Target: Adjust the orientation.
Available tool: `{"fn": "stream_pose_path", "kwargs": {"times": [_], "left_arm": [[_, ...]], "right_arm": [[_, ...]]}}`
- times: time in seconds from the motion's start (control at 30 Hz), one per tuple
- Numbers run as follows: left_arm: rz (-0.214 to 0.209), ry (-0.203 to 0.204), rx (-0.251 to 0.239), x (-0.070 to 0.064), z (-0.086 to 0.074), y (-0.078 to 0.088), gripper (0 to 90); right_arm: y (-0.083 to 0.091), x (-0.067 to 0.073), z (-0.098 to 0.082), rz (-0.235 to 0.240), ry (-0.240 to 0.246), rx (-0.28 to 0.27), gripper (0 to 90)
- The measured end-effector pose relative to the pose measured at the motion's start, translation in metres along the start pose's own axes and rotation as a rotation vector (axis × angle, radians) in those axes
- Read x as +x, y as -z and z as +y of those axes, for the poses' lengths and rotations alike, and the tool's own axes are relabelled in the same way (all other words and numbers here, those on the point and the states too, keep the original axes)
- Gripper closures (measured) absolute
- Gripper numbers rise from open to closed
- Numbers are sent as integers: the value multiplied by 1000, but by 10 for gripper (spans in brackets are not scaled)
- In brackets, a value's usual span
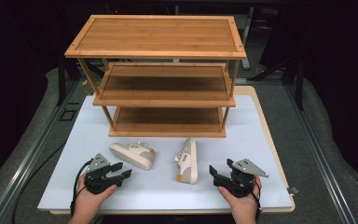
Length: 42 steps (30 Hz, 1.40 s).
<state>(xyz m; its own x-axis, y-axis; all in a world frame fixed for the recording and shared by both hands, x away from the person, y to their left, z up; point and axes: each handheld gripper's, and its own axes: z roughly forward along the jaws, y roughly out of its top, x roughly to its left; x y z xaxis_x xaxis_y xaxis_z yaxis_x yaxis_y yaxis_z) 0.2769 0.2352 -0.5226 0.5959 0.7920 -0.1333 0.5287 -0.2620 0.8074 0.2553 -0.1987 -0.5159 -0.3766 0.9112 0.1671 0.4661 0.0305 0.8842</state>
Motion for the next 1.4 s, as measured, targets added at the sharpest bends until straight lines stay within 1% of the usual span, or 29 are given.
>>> {"fn": "stream_pose_path", "kwargs": {"times": [0.03, 0.13, 0.17, 0.2, 0.27, 0.3, 0.4, 0.57, 0.6, 0.63, 0.7, 0.73, 0.8, 0.83, 0.87, 0.97, 1.03, 1.1, 1.13, 1.17, 1.23, 1.3, 1.4], "left_arm": [[0, 0, 0, 0, 0, 0, 484], [-4, 9, 7, -1, -1, 0, 484], [-7, 7, 12, -1, -1, 0, 483], [-7, 8, 13, -1, -1, 0, 482], [-8, 12, 14, 0, -1, 0, 482], [-7, 14, 12, 0, -1, 0, 482], [0, 26, 10, 0, -1, 0, 483], [3, 17, 10, -1, 0, 2, 482], [2, 18, 11, -1, 0, 3, 482], [3, 21, 8, -1, 0, 3, 483], [0, 27, -1, -2, 2, 5, 483], [0, 33, -8, -2, 3, 7, 483], [-14, 60, -17, -2, 7, 9, 493], [-18, 72, -20, -3, 10, 10, 499], [-15, 69, -23, -3, 13, 10, 503], [-4, 51, -35, -4, 21, 13, 518], [4, 47, -51, -4, 26, 15, 518], [14, 28, -51, -4, 31, 16, 517], [20, 25, -53, -3, 34, 16, 516], [20, 29, -60, -3, 36, 15, 515], [17, 31, -59, -2, 42, 13, 509], [18, 28, -64, -2, 47, 10, 506], [8, 25, -59, -3, 53, 4, 500]], "right_arm": [[0, 0, 0, 0, 0, 0, 286], [1, -1, -1, -16, 1, -10, 359], [1, -1, -1, -14, 18, -1, 394], [0, -1, -2, -10, 40, -2, 406], [-1, 1, -1, -31, 65, -2, 422], [-1, 2, -1, -35, 65, 3, 422], [-2, 2, -2, -13, 64, 0, 439], [-2, 2, -3, -18, 64, 7, 459], [-2, 1, -3, -19, 54, 6, 461], [-1, 1, -4, -5, 41, -4, 464], [0, 1, -4, 3, 40, -12, 469], [0, 1, -4, 3, 40, -12, 469], [0, 1, -4, -4, 52, -23, 469], [0, 1, -4, -3, 48, -37, 469], [1, 1, -3, 0, 54, -43, 469], [2, -1, -2, -5, 48, -56, 466], [2, -2, -3, -3, 40, -54, 462], [2, -2, -3, -7, 39, -48, 457], [2, -2, -4, -8, 36, -45, 455], [2, -2, -4, -5, 35, -41, 453], [1, -2, -4, -3, 40, -38, 452], [0, -2, -4, -3, 41, -35, 447], [1, -2, -5, -7, 38, -36, 447]]}}
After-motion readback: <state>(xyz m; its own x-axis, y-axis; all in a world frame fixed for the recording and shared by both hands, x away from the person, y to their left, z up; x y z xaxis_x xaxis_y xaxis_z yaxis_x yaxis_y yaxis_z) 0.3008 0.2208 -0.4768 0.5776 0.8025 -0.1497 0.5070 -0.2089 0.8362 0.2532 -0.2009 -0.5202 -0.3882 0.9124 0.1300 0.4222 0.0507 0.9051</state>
